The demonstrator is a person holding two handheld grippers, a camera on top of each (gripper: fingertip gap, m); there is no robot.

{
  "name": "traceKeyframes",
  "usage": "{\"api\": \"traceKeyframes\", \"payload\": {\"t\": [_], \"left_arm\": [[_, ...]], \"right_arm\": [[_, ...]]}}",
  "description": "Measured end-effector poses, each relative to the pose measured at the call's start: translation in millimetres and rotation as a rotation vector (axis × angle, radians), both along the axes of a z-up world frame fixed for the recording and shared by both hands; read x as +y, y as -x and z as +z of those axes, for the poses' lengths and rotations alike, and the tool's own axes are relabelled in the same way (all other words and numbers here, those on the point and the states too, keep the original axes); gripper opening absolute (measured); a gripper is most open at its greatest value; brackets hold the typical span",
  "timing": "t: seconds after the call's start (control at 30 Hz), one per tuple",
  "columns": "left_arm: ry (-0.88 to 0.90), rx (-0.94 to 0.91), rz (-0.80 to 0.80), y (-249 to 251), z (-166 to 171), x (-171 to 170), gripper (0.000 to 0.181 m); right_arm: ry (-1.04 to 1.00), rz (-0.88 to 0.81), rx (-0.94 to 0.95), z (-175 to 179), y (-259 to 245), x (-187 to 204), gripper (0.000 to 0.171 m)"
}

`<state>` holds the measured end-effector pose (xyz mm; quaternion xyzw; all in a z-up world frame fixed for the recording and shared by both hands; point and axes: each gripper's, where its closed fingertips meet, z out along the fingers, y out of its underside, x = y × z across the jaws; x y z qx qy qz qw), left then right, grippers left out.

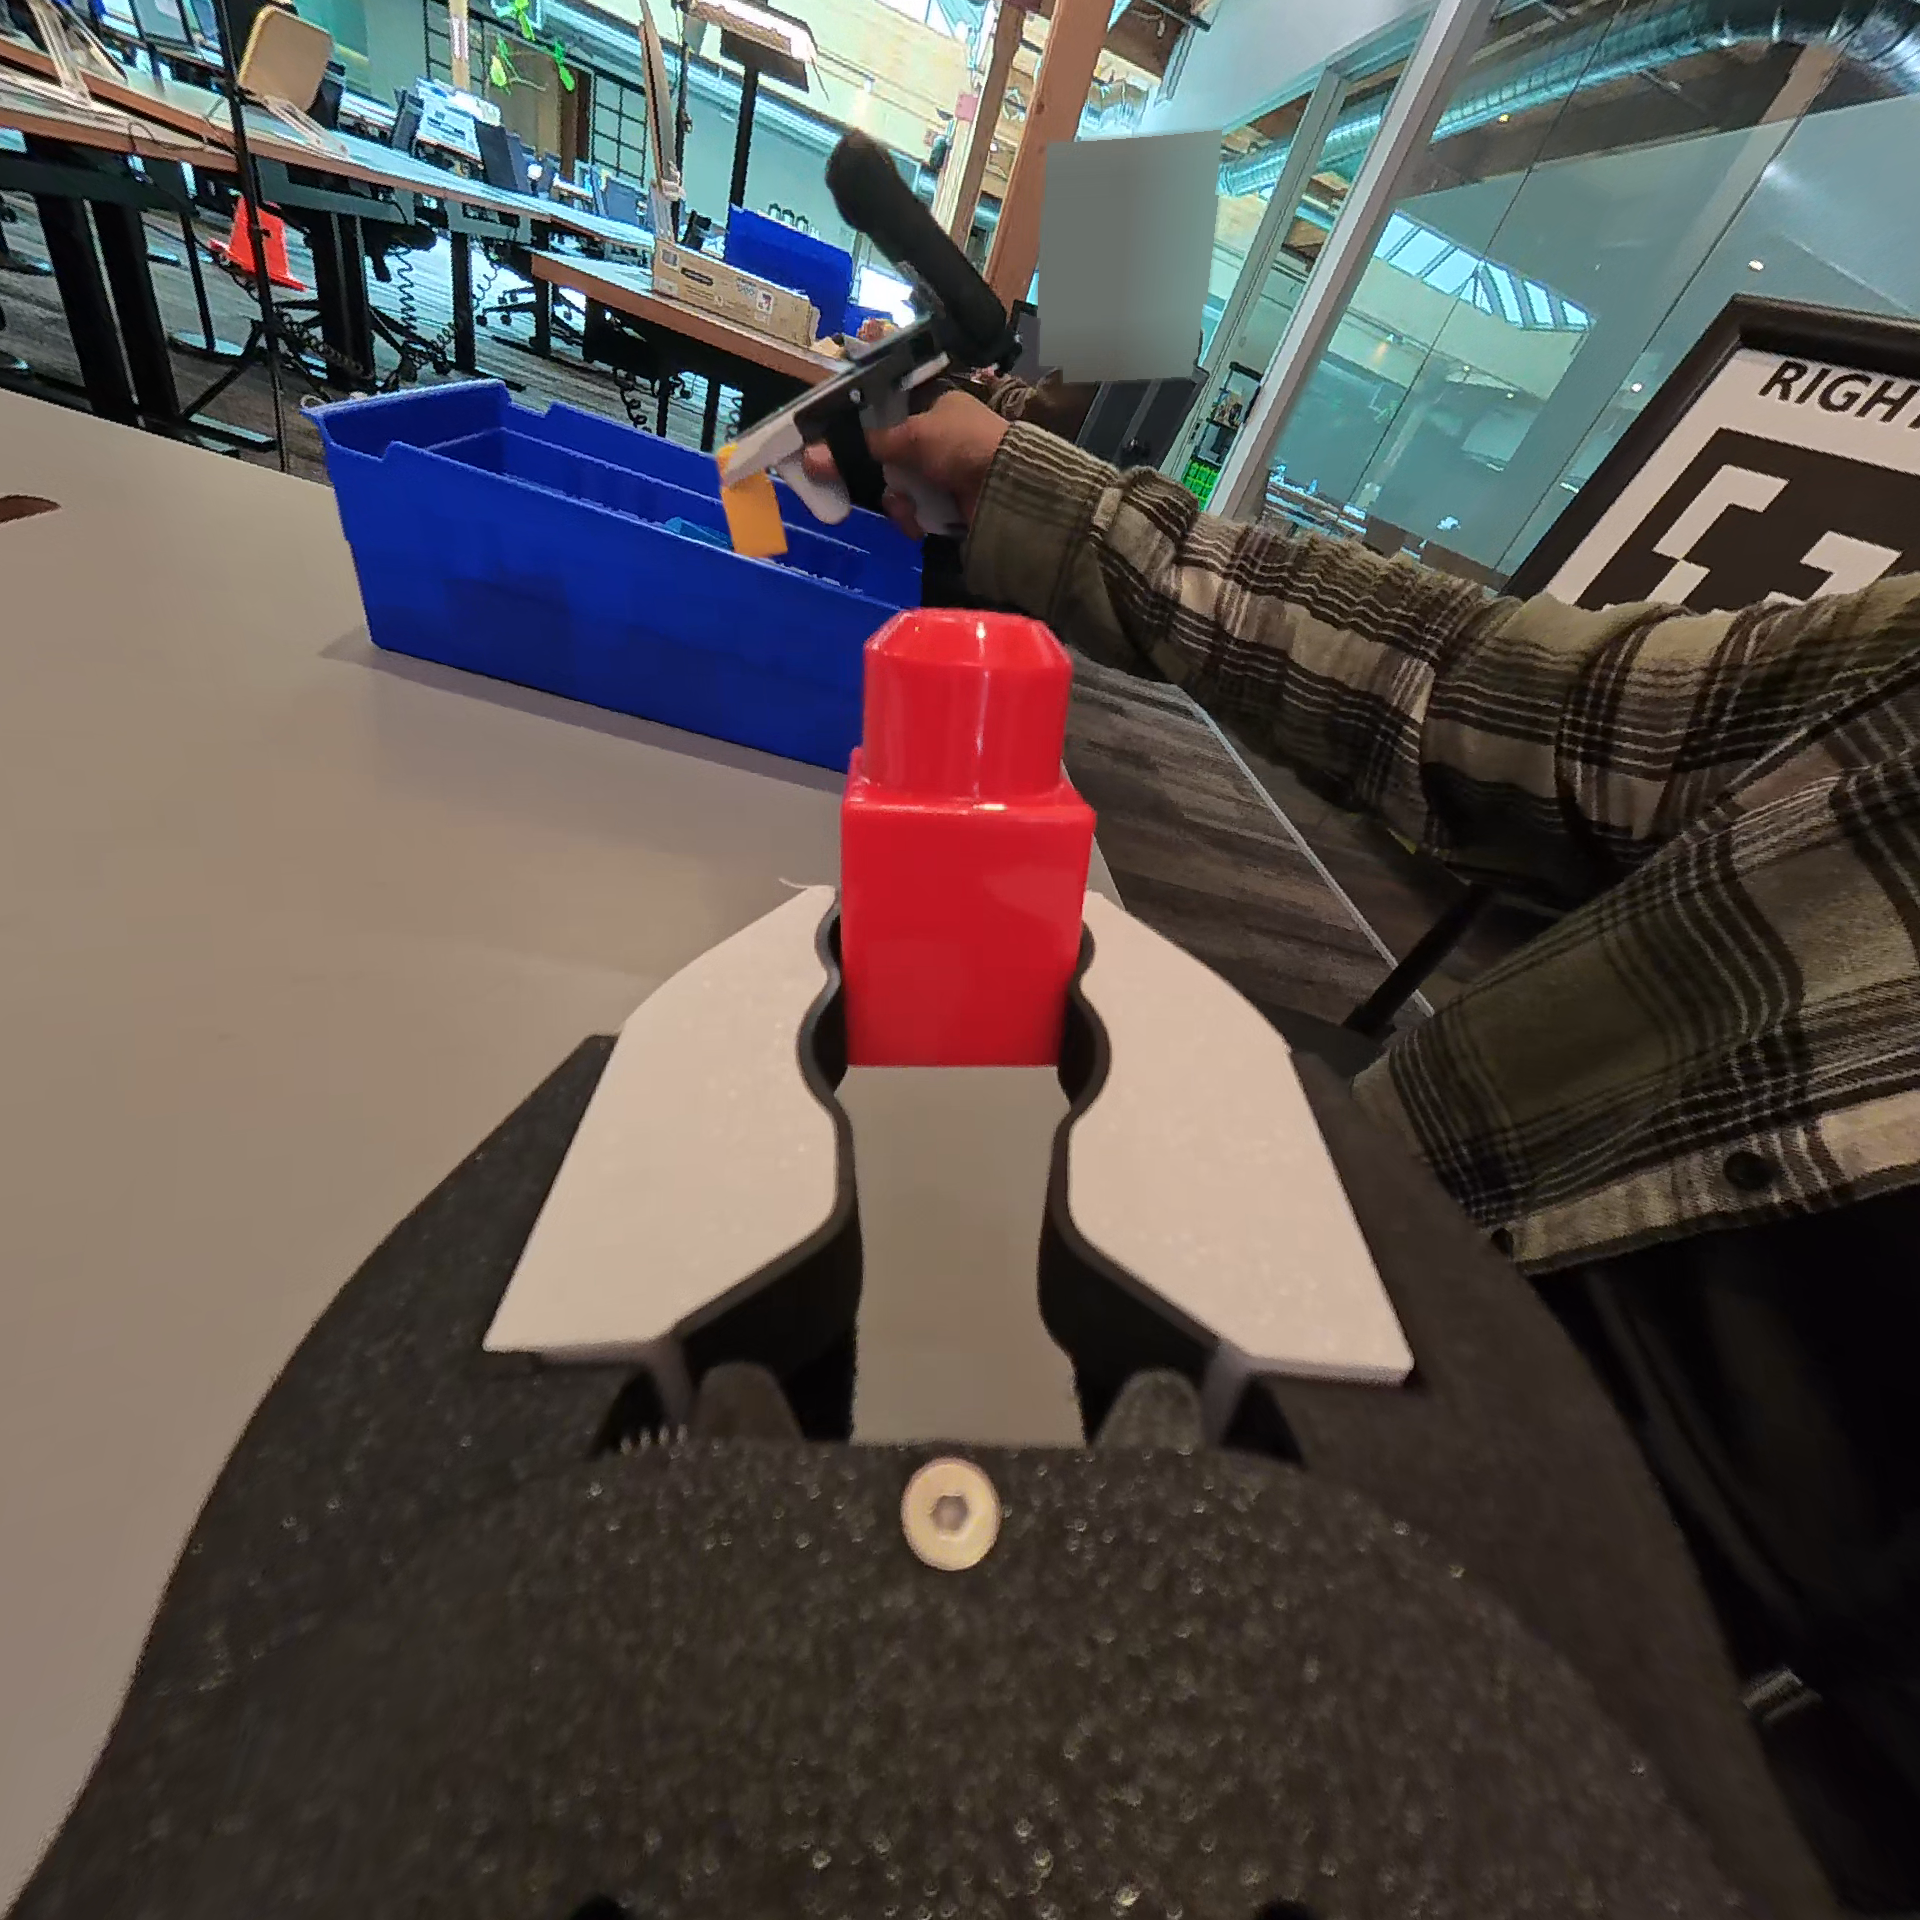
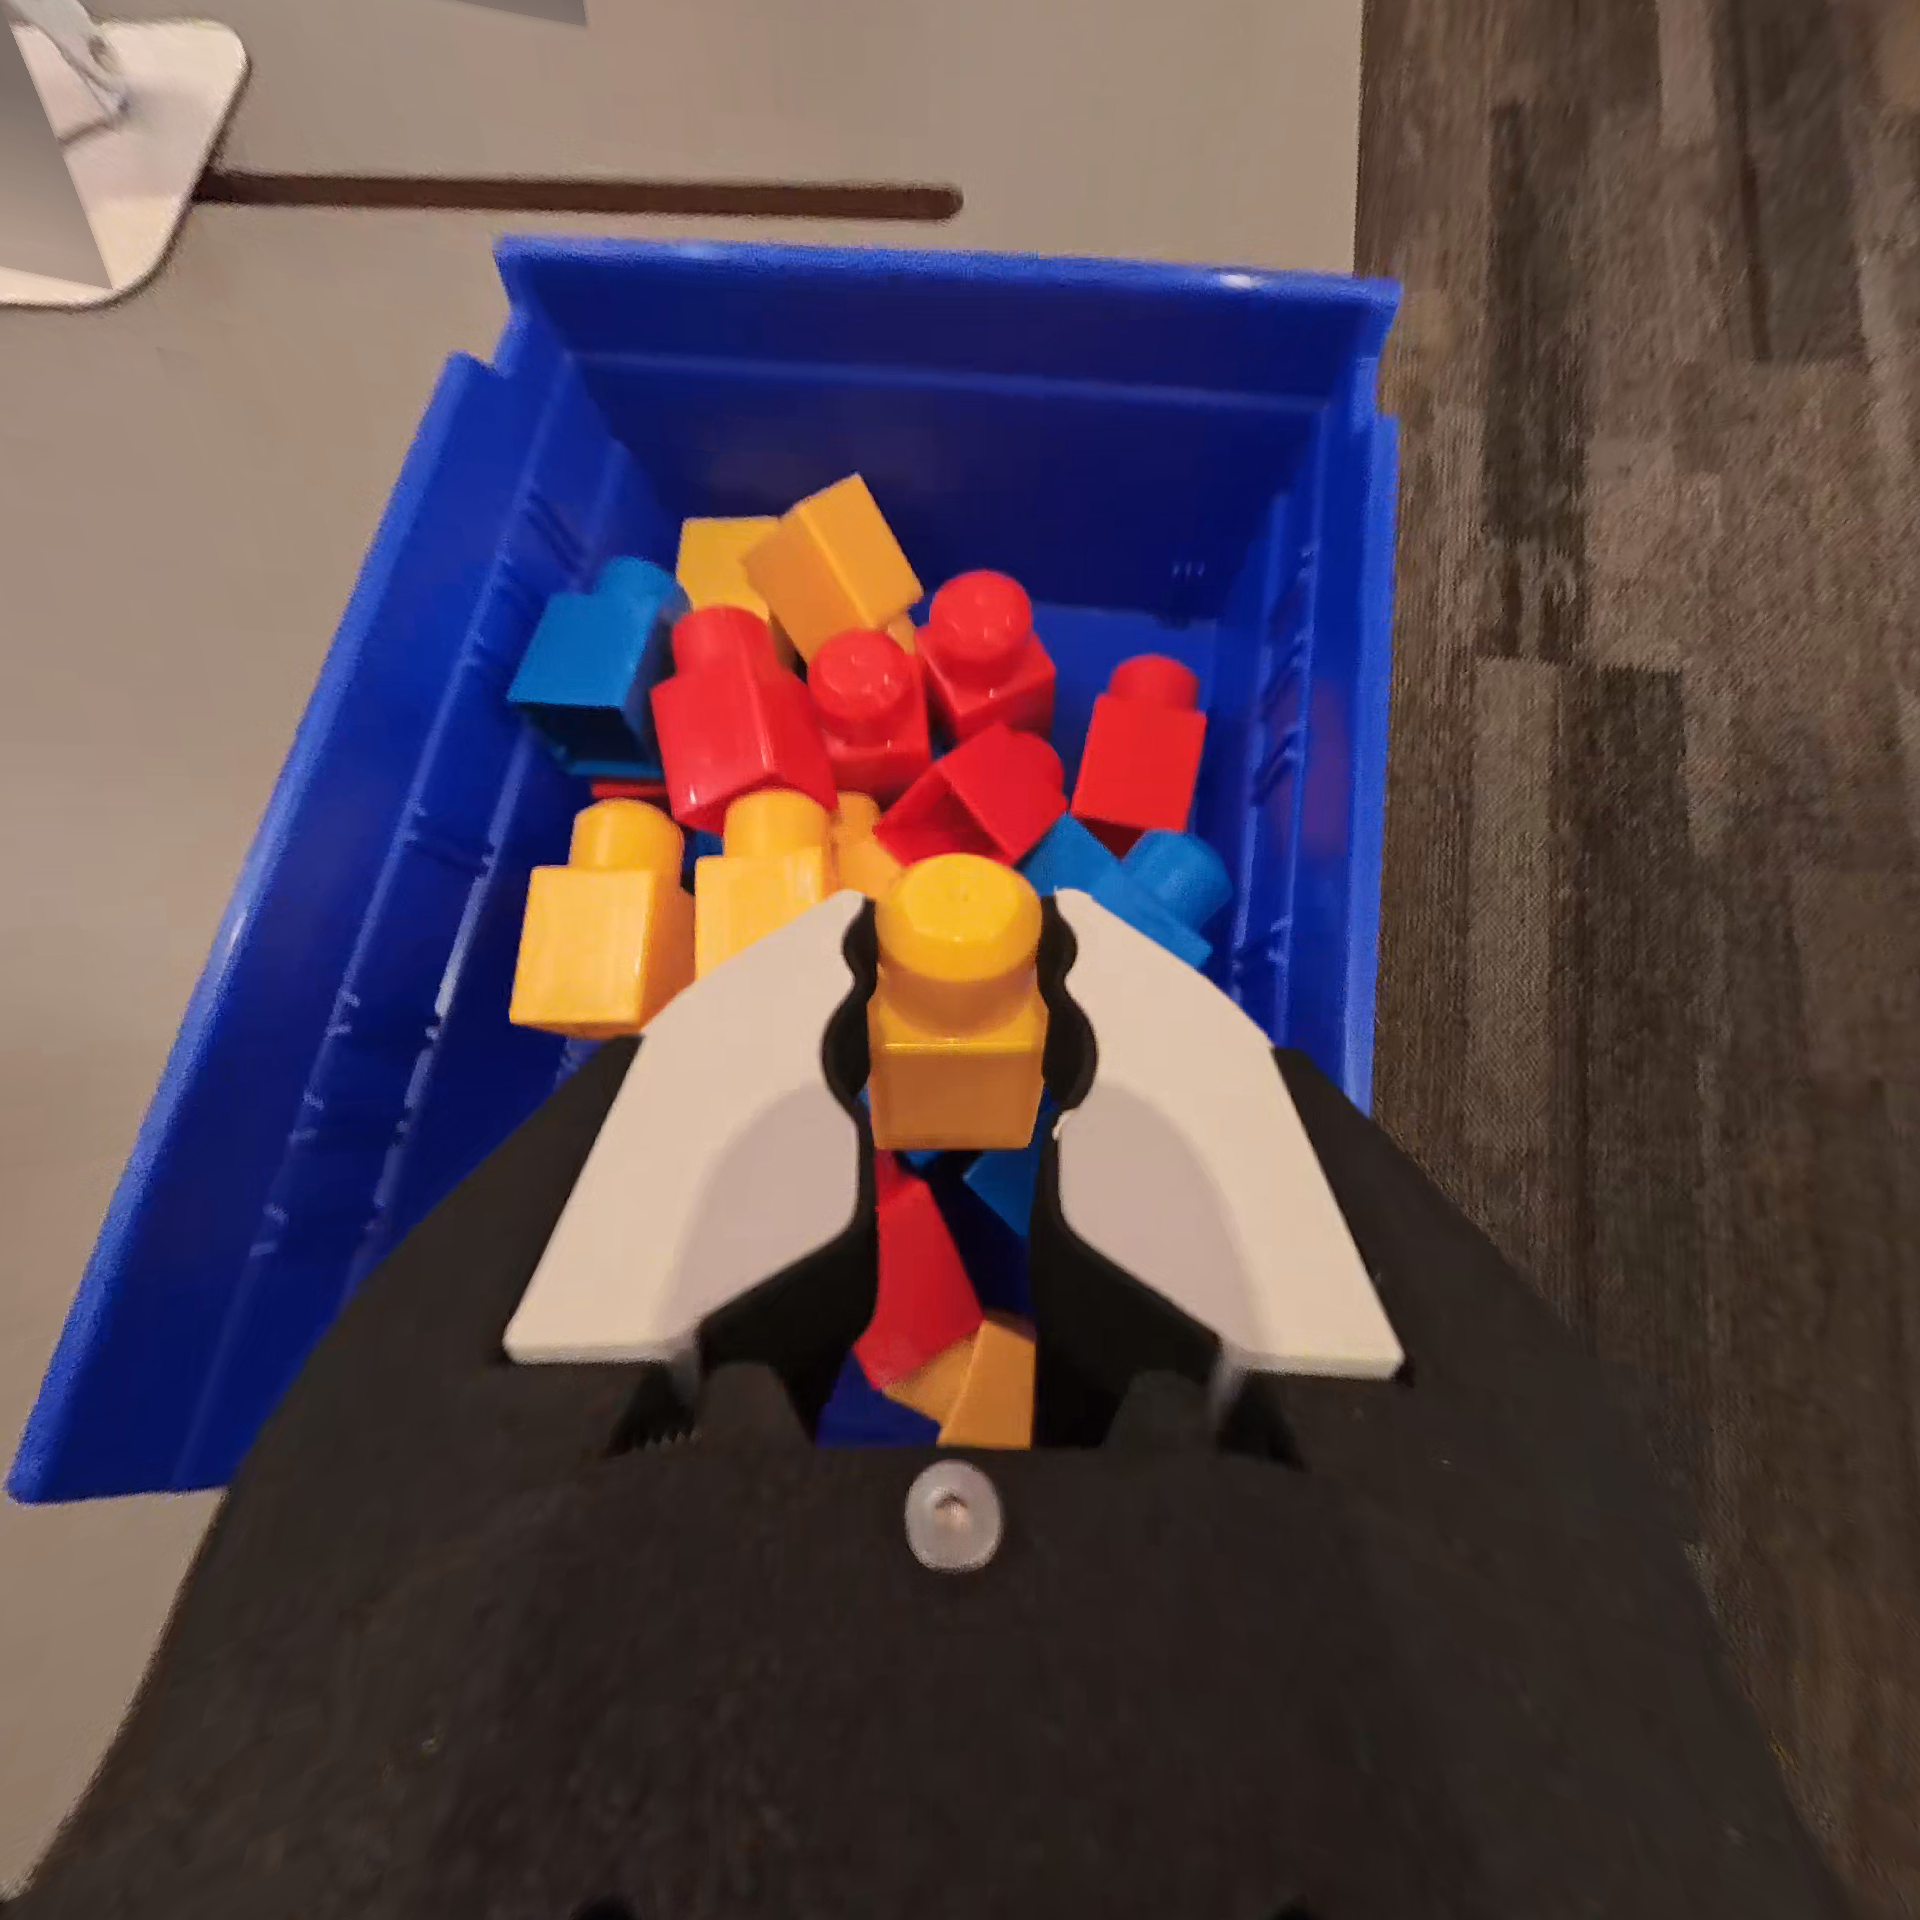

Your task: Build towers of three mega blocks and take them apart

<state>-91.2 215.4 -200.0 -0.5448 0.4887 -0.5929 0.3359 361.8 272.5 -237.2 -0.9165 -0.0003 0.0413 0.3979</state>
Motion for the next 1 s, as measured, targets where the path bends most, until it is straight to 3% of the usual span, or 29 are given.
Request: {"api": "traceKeyframes", "payload": {"t": [0.07, 0.23, 0.4, 0.5, 0.6, 0.73, 0.83, 0.97, 1.0], "left_arm": [[0.007, -0.004, 0.001, -1, 0, 1, 0.037], [0.014, -0.006, 0.0, -3, -1, 0, 0.037], [0.012, -0.015, 0.006, -5, 0, 0, 0.037], [0.015, -0.018, 0.004, -5, 0, 0, 0.037], [0.018, -0.017, 0.005, -4, 0, 0, 0.037], [0.02, -0.026, 0.001, -3, 2, -2, 0.037], [0.022, -0.037, -0.009, -3, 4, -4, 0.037], [0.025, -0.05, -0.042, -4, 5, -8, 0.039], [0.036, -0.042, -0.041, -5, 4, -8, 0.05]], "right_arm": [[-0.027, -0.017, -0.011, 9, 1, -1, 0.054], [-0.258, 0.222, 0.049, 78, 94, 8, 0.075], [-0.403, 0.655, 0.231, 119, 272, -4, 0.069], [-0.397, 0.896, 0.332, 110, 371, -21, 0.063], [-0.375, 1.045, 0.408, 99, 434, -31, 0.057], [-0.319, 1.149, 0.407, 82, 473, -33, 0.051], [-0.289, 1.204, 0.47, 79, 486, -36, 0.029], [-0.292, 1.191, 0.502, 85, 484, -38, 0.029], [-0.322, 1.167, 0.514, 94, 477, -36, 0.029]]}}
